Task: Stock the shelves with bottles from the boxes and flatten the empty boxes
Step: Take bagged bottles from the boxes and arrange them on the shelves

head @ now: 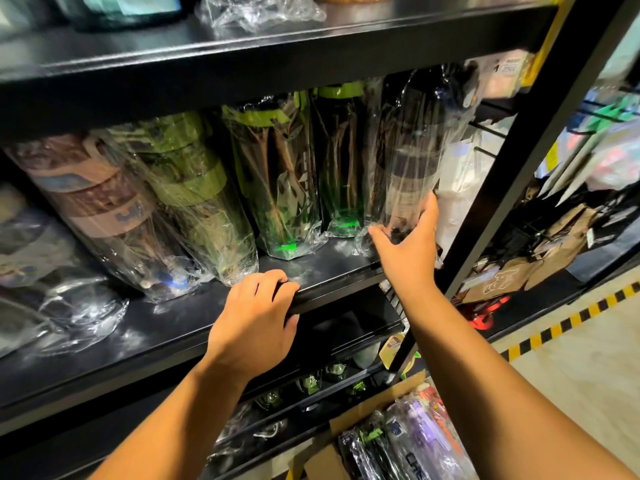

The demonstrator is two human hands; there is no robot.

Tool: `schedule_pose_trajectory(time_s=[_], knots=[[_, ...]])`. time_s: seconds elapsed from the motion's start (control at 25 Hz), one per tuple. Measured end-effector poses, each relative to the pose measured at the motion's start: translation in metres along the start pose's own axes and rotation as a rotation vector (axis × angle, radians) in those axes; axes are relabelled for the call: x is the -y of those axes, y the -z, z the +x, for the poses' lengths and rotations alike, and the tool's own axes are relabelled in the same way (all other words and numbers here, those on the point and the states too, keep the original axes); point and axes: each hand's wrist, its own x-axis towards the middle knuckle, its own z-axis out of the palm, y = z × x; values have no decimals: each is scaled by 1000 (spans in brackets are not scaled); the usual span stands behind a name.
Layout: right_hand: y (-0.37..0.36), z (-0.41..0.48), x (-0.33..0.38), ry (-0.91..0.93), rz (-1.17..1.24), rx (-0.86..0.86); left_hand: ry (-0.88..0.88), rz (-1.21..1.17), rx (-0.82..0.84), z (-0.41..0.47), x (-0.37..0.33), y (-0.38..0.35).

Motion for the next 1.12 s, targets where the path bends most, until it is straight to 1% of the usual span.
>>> schedule_pose_trajectory(time_s=[0.2,0.4,0.72,0.88,1.0,1.12], knots=[[-2,1,2,-1,-4,17,-2,17,-7,0,-1,0],[-9,-9,4,2,-18,78,-6,29,-3,0,-1,-1],[-19,-7,8,-11,-51,97,-1,39,15,0,-1,0],[-25,-1,10,19,-201,66,9,23,4,0,-1,-2],[-31,5,12,41,-239,71,6,26,3,0,-1,-2],[-37,8,11,35,-283,35,8,30,4,0,-2,-1]])
